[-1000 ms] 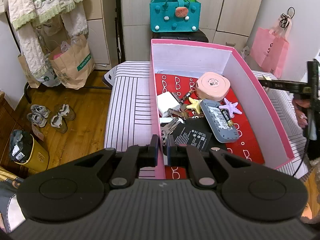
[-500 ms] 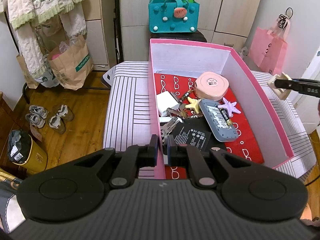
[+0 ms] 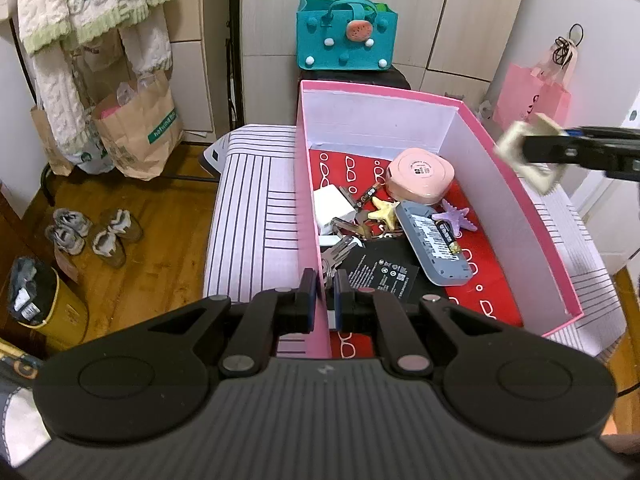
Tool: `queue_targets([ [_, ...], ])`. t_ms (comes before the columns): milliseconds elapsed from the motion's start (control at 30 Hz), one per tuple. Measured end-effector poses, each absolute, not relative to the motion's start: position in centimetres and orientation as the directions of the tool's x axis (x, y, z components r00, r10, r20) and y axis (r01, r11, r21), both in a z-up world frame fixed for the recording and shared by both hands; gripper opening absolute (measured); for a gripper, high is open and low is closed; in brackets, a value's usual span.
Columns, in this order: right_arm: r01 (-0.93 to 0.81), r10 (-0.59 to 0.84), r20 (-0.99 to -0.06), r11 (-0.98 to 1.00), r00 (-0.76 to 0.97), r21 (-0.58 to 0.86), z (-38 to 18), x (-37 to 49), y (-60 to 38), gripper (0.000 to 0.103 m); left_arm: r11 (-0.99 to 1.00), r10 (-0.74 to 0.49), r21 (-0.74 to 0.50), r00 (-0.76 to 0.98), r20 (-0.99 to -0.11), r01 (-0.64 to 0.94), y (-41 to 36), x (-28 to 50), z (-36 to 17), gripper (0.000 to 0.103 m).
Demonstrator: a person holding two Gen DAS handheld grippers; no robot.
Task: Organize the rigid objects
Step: 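Carry the cream phone stand into the pink box and release it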
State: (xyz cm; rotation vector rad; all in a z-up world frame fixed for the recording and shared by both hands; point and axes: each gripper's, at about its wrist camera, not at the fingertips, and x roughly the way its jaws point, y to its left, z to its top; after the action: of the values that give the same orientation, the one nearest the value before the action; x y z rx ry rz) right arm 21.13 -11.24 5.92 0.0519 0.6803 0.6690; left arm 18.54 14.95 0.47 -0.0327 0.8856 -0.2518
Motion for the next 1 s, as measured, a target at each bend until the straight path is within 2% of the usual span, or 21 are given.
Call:
queue_targets([
  [100, -0.584, 0.618, -0.593, 0.760, 0.516, 0.284, 5.6, 23.4, -8.3, 0.032, 0.968, -0.242, -0.143, 0.601, -0.761, 0.208, 15.2, 18.6, 0.5, 0.007],
  [300, -0.529, 0.611, -0.693, 0.760, 0.382, 0.378, 3.4, 30.0, -3.7, 0.032, 0.962, -0.263, -0.160, 0.598, -0.757, 0.221, 15.6, 18.7, 0.4, 0.007],
  [600, -0.413, 0.532, -0.764, 0.828, 0.365, 0.379, -0.4, 34.9, -0.3, 0.032, 0.951, -0.303, -0.201, 0.592, -0.747, 0.233, 16.2, 18.7, 0.4, 0.007],
  [867, -0.391, 0.550, -0.778, 0.816, 0.302, 0.425, -3.7, 37.0, 0.2, 0.033, 0.948, -0.312, -0.200, 0.593, -0.742, 0.248, 16.3, 18.6, 0.3, 0.007],
  [933, -0.386, 0.545, -0.791, 0.817, 0.278, 0.428, -4.2, 37.3, 0.3, 0.035, 0.948, -0.312, -0.201, 0.593, -0.742, 0.248, 16.3, 18.7, 0.4, 0.007],
  [1000, -0.403, 0.493, -0.815, 0.842, 0.305, 0.358, -3.8, 36.8, 0.6, 0.046, 0.947, -0.315, -0.205, 0.589, -0.744, 0.247, 16.3, 18.7, 0.4, 0.007],
])
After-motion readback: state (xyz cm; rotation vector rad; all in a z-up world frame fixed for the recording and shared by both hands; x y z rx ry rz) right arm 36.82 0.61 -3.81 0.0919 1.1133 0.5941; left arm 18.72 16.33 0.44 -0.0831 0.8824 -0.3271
